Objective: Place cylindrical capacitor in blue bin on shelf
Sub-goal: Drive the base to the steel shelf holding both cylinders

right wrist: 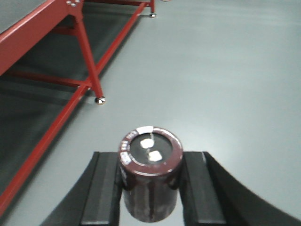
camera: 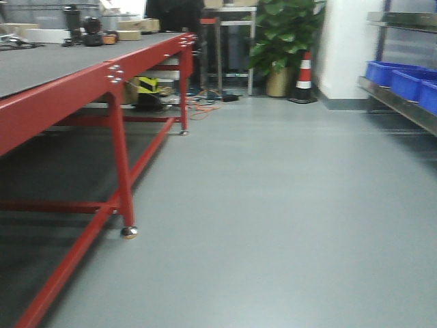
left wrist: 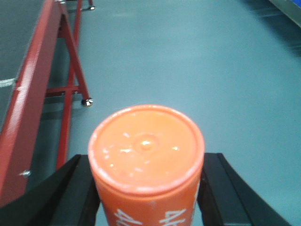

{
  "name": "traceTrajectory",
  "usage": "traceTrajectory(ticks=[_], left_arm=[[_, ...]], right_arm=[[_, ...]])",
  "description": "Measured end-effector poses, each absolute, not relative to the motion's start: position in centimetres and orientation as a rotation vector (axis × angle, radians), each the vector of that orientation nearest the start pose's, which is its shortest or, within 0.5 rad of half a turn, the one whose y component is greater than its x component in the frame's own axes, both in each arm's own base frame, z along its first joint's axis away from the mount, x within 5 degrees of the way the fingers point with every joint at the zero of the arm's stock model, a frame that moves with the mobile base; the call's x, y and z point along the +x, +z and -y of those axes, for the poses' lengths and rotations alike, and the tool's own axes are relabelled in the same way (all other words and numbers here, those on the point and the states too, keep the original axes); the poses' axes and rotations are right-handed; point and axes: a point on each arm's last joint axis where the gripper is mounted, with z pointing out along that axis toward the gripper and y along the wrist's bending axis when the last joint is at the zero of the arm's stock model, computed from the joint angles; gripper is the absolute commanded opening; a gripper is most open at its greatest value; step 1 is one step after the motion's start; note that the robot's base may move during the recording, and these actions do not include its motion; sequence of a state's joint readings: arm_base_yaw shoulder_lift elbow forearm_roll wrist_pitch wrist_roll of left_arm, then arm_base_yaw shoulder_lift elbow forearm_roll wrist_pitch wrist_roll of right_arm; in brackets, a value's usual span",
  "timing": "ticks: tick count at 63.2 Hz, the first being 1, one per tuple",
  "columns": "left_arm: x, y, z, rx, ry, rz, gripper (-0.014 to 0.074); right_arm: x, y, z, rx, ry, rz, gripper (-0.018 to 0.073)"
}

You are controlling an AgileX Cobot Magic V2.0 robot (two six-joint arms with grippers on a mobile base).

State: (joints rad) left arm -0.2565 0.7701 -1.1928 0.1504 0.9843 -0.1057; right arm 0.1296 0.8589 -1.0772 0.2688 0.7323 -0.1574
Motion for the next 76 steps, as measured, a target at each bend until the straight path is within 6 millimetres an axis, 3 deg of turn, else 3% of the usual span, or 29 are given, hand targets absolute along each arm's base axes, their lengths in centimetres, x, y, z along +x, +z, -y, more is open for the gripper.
traceTrajectory(ticks=[76], left_arm=[[11.19,44.79,1.76,0.16,-0.047,-2.032,-0.0111]], right_arm=[[15.6,42.28,-3.68,-0.2,0.293,-1.974,-0.0162]])
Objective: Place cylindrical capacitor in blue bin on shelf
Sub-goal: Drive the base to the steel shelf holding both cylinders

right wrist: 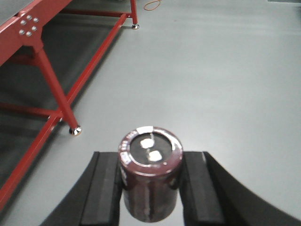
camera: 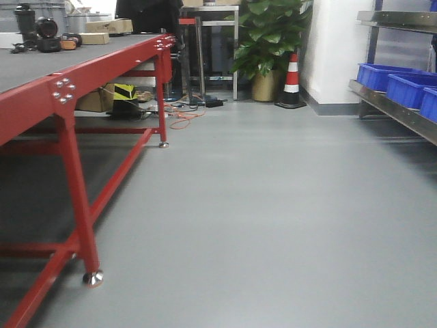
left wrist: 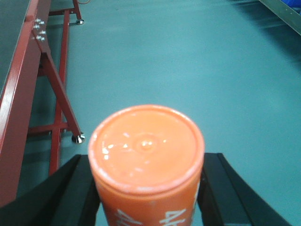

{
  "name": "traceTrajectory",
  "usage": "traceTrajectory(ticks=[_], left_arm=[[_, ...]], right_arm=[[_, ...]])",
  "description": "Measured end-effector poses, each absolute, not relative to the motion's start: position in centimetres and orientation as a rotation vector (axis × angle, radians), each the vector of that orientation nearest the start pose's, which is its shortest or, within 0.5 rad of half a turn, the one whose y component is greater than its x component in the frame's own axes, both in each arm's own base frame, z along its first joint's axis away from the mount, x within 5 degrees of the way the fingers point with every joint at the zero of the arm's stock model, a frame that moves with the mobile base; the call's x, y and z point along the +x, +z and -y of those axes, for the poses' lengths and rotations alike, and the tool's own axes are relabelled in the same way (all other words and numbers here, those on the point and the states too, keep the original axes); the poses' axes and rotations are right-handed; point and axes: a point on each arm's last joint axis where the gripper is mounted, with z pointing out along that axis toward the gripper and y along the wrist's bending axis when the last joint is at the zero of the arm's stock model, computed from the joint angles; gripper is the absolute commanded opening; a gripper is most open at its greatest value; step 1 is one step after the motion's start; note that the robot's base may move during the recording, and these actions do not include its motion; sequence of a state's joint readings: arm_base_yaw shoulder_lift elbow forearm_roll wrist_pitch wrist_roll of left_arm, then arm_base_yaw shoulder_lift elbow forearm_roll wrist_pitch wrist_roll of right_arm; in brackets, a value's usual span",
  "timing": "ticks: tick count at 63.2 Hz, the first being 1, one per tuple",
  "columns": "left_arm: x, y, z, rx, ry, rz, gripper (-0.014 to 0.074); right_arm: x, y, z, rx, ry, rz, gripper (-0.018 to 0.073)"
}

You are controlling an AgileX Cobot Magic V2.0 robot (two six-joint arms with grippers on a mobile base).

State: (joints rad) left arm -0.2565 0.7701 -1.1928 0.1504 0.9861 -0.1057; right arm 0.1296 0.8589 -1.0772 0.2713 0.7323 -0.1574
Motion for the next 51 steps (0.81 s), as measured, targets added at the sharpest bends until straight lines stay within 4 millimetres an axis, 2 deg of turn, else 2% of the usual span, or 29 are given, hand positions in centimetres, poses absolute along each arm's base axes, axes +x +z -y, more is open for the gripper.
traceTrajectory(ticks=[51], left_arm=[[11.19,44.79,1.76,0.16,-0.047,-2.032,-0.0111]], right_arm=[[15.6,42.28,-3.68,-0.2,0.293,-1.974,-0.0162]])
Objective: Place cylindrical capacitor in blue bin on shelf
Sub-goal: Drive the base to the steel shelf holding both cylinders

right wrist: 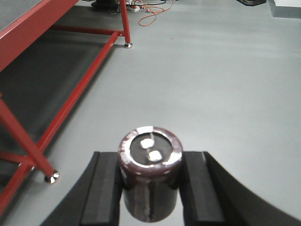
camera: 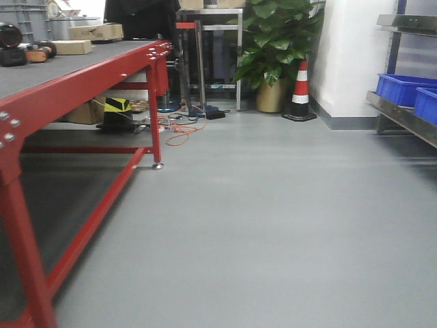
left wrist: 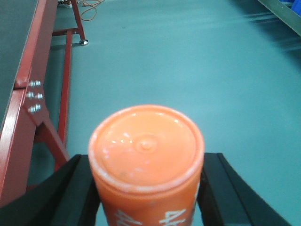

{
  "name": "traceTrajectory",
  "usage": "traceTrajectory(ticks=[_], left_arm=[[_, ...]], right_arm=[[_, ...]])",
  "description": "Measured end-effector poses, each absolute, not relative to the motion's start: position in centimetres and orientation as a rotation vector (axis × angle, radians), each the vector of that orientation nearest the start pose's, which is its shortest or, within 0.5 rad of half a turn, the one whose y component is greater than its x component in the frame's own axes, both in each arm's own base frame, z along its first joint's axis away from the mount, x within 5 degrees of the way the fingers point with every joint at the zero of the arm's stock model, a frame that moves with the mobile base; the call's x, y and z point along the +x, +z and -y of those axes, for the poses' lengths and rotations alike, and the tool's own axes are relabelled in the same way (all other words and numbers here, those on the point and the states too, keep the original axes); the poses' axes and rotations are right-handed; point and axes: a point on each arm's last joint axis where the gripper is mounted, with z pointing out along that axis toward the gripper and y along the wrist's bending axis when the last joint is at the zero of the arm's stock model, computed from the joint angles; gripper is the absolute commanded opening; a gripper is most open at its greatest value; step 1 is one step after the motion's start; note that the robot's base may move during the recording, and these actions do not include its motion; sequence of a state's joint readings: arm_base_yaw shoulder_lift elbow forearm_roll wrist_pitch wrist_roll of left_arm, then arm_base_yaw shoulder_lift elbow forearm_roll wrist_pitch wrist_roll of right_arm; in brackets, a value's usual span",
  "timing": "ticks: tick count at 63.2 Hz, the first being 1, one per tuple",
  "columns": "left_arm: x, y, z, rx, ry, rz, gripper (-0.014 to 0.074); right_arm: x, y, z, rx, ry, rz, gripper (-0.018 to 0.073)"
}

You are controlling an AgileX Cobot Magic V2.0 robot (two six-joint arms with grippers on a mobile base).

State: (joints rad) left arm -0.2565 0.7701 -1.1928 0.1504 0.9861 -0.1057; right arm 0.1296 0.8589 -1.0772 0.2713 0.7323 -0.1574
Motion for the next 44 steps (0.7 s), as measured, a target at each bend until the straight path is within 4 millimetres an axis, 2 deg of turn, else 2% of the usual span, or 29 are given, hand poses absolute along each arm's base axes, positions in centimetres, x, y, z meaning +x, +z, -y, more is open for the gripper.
traceTrajectory(ticks=[44], left_arm=[[11.19,44.79,1.76,0.159,-0.048,-2.032,-0.0111]], right_arm=[[15.63,42.36,-3.69,-0.195,0.297,-1.964,-0.0162]])
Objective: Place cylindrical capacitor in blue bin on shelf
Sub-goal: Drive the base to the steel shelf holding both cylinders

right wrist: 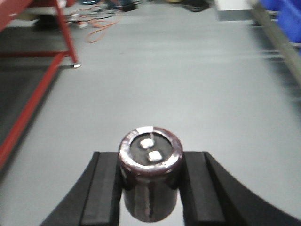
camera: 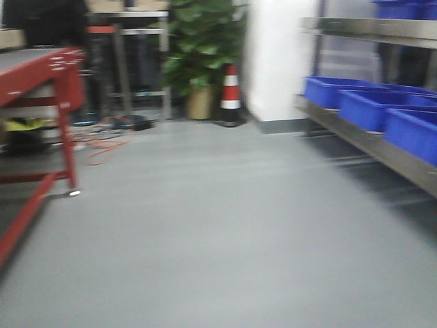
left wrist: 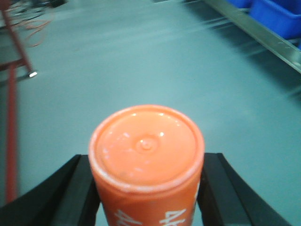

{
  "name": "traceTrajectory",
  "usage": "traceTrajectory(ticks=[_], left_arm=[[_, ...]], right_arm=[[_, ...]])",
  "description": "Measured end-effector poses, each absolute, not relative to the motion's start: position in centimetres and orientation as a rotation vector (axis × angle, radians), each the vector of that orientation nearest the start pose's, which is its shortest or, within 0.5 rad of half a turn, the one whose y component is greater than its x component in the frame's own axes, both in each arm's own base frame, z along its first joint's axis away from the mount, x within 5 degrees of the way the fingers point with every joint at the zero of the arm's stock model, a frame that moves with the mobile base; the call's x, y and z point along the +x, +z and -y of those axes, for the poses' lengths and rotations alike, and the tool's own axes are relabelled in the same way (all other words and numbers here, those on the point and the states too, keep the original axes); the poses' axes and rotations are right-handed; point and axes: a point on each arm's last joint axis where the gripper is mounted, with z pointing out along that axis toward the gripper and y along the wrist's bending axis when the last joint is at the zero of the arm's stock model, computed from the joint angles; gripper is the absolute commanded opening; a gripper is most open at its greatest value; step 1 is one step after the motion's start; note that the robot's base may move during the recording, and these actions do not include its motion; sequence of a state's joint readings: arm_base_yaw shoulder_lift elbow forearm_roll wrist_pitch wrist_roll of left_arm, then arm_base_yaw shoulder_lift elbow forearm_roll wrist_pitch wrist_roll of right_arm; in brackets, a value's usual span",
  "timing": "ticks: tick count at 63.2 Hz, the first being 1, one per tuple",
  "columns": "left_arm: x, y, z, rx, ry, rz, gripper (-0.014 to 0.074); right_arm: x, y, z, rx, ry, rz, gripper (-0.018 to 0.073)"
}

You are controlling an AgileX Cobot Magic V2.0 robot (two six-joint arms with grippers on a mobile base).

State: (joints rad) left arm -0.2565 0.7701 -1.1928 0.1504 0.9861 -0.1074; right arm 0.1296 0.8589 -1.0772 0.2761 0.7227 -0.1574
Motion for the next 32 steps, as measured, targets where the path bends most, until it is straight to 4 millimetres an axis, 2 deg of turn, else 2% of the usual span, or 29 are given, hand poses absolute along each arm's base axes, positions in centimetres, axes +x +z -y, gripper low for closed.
traceTrajectory(ticks=[32], left_arm=[[11.19,44.79,1.76,0.159,-0.048,-2.032,-0.0111]], right_arm=[[15.64,42.38,-3.69,-0.195,0.297,-1.962,-0.0162]])
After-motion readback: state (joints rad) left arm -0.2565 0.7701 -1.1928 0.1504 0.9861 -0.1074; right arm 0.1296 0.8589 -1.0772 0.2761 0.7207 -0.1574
